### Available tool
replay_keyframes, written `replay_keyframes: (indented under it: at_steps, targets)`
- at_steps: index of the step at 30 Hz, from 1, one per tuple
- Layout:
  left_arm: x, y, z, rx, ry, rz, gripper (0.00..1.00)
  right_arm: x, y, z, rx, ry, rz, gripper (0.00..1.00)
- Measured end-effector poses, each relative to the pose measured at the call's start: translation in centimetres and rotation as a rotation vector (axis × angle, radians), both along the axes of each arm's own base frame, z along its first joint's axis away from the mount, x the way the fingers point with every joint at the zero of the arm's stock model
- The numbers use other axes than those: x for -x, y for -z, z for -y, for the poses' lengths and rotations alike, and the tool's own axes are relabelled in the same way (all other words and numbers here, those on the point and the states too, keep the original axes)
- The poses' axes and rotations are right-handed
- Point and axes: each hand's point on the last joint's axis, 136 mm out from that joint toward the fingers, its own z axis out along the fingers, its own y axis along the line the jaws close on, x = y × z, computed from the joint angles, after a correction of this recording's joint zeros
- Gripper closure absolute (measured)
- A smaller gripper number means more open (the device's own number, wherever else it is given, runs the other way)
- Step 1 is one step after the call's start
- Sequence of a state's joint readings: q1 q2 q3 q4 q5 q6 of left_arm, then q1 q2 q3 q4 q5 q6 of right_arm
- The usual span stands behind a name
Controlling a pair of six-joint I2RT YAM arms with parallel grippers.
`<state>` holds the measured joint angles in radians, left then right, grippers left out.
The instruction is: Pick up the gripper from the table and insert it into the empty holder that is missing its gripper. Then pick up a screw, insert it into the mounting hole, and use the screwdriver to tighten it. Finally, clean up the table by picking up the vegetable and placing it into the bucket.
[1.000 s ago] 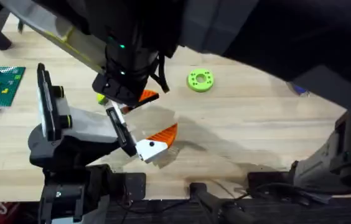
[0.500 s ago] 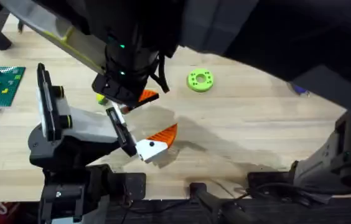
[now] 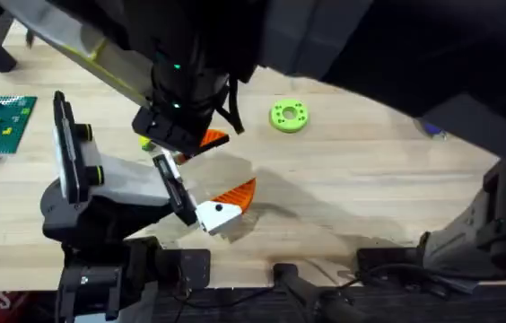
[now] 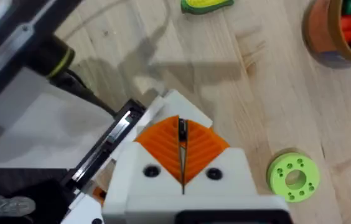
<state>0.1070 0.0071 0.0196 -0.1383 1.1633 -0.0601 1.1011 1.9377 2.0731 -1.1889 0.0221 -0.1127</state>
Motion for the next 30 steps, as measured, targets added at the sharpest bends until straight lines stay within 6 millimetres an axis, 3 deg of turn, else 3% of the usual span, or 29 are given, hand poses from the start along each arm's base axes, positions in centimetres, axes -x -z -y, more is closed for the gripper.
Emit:
replay_keyframes:
  at_steps: [30]
  targets:
    - [0.0, 0.0, 0.0, 0.0, 0.0, 0.0, 0.015, 0.2, 1.1, 0.0, 0.028, -0.003, -0.022, 0.995]
